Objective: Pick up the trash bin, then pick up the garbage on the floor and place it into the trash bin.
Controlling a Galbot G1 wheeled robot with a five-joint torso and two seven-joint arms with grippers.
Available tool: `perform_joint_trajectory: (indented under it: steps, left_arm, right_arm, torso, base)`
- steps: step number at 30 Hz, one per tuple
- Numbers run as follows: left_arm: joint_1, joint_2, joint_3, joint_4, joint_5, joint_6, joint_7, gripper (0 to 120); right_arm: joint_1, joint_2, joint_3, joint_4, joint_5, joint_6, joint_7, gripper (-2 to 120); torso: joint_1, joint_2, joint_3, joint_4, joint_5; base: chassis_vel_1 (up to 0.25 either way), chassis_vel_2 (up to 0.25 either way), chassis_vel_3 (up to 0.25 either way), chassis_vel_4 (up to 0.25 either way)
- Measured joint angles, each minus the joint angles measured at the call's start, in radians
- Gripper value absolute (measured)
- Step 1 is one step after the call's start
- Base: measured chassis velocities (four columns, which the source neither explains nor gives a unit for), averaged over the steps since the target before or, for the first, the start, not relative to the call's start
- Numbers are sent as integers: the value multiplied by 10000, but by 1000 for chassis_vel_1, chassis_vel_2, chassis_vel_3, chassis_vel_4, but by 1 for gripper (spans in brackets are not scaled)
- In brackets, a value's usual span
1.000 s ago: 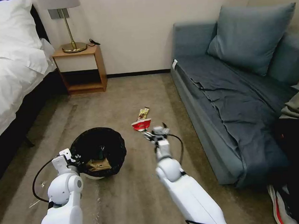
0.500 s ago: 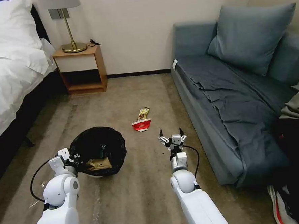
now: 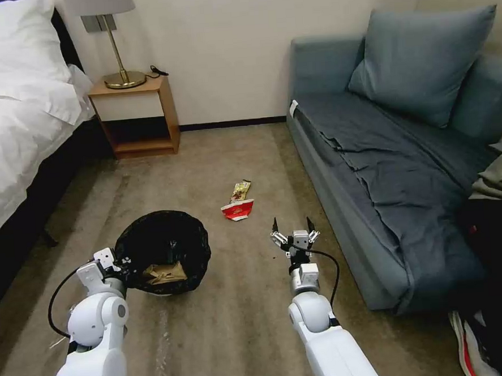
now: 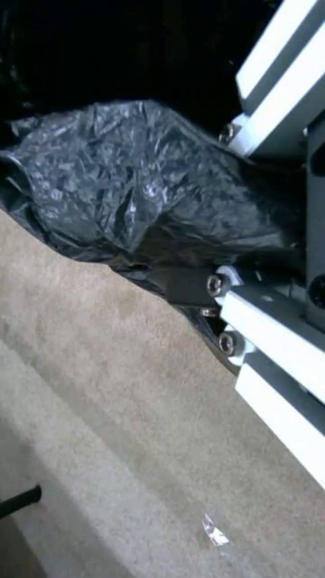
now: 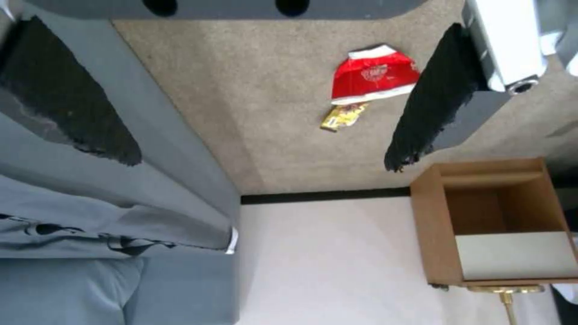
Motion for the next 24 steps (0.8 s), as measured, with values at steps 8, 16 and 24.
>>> perform_joint_trajectory:
  steps: [8,16,24]
  left_arm:
    - [16,177,-149,-4,-40,31,2,2]
    - [-3,309,-158,-190,-44,110,-34,2]
    - [75,207,-162,-384,1,154,-47,2]
  right_arm:
    - [0,105,-86,-96,-102,-37,-63,100]
    - [-122,20,-130,-151,-154,-29,-126,100]
    - [-294,-37,-37,-9,-140,-4,-121,100]
  torso:
    - [0,-1,0,1,0]
    - [0,0,0,1,1]
    - [0,-1,0,0,2]
  base:
    - [0,0,0,0]
    - [0,0,0,0]
    - [-6,6,3,-8]
